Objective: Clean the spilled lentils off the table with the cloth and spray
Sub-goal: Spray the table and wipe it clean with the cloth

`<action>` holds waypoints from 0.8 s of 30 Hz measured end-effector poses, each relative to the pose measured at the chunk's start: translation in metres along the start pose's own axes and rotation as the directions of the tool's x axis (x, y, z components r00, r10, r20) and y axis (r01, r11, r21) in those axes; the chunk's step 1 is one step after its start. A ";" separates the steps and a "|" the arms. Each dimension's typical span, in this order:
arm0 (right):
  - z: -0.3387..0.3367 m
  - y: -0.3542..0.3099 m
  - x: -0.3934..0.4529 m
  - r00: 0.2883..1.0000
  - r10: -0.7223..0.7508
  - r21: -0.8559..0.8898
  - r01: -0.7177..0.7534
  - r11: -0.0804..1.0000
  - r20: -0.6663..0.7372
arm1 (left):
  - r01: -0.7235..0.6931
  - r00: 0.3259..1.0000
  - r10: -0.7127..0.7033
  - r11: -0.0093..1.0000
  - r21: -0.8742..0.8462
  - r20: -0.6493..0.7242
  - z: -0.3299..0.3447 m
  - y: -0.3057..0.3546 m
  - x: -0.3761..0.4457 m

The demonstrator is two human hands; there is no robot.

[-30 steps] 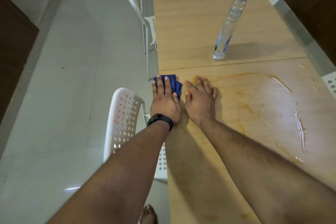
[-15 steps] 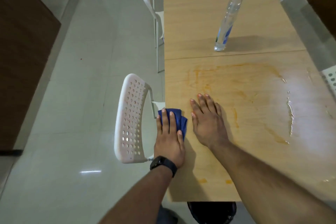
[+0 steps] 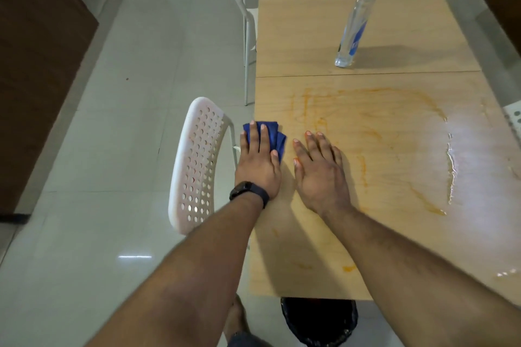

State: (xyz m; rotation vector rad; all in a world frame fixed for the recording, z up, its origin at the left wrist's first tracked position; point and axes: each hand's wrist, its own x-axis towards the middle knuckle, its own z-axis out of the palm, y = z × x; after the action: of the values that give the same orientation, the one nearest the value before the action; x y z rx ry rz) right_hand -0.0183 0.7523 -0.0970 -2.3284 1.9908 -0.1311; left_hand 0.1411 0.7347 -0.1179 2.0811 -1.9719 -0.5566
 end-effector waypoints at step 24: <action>-0.001 -0.005 -0.006 0.999 0.007 0.016 -0.007 1.000 -0.042 | 0.012 0.999 -0.012 1.000 0.010 -0.032 0.019 -0.003 -0.154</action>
State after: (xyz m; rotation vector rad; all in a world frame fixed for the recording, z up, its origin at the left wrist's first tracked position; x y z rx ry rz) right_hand -0.0144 0.7587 -0.0957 -2.3281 2.0093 -0.1962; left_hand 0.1320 0.8894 -0.1179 2.0957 -1.9500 -0.5127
